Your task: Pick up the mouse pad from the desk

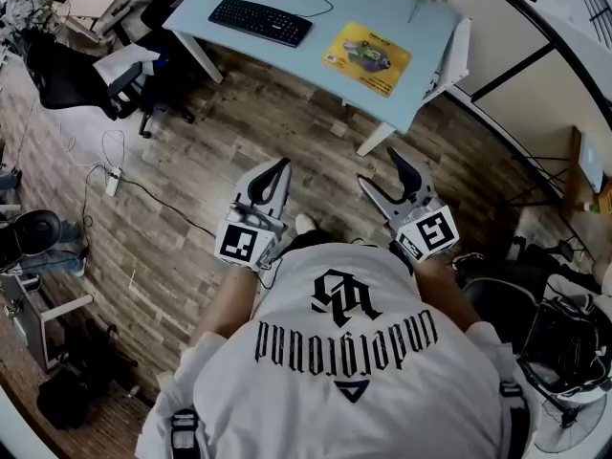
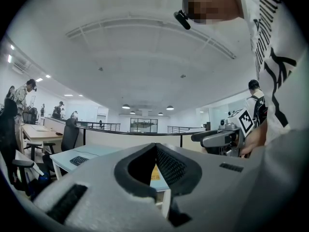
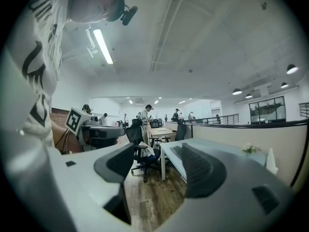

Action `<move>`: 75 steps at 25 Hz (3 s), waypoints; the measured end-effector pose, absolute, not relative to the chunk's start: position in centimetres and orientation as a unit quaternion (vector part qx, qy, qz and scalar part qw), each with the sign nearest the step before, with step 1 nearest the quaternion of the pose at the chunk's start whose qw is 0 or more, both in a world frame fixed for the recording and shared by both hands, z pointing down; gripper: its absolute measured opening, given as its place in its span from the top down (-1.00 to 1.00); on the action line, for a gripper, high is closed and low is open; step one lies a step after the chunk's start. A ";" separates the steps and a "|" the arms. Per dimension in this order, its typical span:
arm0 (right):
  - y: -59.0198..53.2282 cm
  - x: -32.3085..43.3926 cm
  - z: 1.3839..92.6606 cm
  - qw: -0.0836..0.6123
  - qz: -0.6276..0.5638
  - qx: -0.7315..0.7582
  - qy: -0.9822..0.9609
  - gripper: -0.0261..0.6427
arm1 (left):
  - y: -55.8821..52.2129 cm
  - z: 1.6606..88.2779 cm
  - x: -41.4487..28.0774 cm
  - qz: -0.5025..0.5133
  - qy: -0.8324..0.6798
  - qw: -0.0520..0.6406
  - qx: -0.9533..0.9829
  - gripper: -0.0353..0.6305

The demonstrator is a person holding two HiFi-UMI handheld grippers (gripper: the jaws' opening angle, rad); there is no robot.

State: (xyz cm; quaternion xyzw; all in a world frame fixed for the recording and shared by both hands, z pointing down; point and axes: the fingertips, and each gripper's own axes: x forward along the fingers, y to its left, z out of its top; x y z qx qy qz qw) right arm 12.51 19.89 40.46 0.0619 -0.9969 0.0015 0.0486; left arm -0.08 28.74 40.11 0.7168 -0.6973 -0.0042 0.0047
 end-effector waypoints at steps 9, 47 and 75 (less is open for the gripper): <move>20.7 7.5 41.5 0.062 0.016 0.050 -0.997 -0.19 | 28.1 39.4 -4.1 -0.006 -0.689 -0.001 0.724 0.87; -4.0 3.0 43.6 0.068 0.039 0.064 -0.995 -0.30 | 4.7 42.6 -8.1 0.025 -0.675 0.052 0.736 0.87; -17.9 12.4 41.9 0.039 0.034 0.256 -0.965 -0.27 | -16.3 40.4 -3.5 0.033 -0.521 0.015 0.853 0.87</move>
